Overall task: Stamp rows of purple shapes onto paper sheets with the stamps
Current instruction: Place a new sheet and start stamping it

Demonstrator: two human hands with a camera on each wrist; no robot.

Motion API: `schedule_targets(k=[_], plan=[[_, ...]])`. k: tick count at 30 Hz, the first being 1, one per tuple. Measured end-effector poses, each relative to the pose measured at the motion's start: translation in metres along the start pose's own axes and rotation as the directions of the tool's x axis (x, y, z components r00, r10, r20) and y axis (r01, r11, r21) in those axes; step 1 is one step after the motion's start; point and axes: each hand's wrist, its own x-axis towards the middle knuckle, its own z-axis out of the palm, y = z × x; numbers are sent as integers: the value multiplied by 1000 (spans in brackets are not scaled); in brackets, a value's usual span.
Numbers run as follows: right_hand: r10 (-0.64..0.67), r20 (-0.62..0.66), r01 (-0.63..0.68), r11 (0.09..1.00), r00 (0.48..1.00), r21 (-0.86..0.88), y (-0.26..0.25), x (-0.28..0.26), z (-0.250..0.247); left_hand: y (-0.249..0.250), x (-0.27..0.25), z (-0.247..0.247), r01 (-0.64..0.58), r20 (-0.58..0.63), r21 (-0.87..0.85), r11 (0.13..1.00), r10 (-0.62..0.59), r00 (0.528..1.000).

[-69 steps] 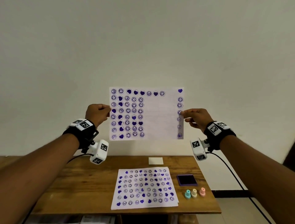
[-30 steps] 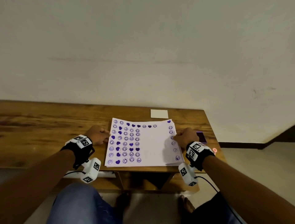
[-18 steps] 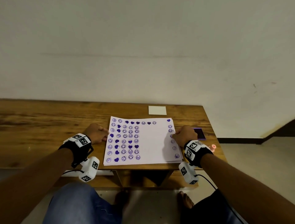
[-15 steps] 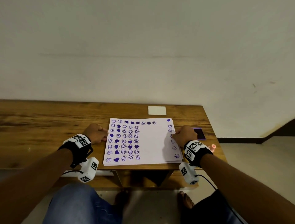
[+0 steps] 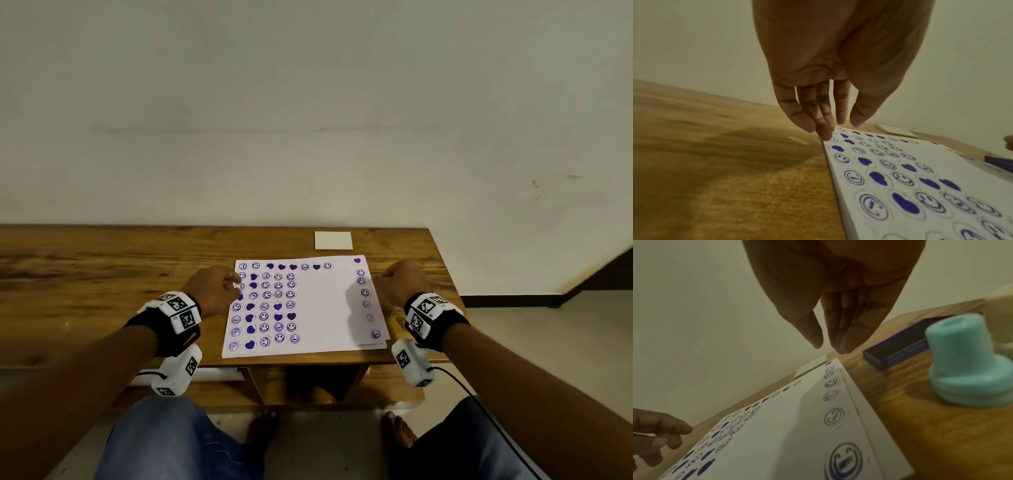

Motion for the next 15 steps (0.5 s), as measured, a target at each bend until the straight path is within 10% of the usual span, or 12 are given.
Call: schedule_targets(k=[15], plan=[[-181, 77, 195, 951, 980, -239, -45, 37, -23, 108, 7, 54, -260, 177, 158, 953, 232, 956]])
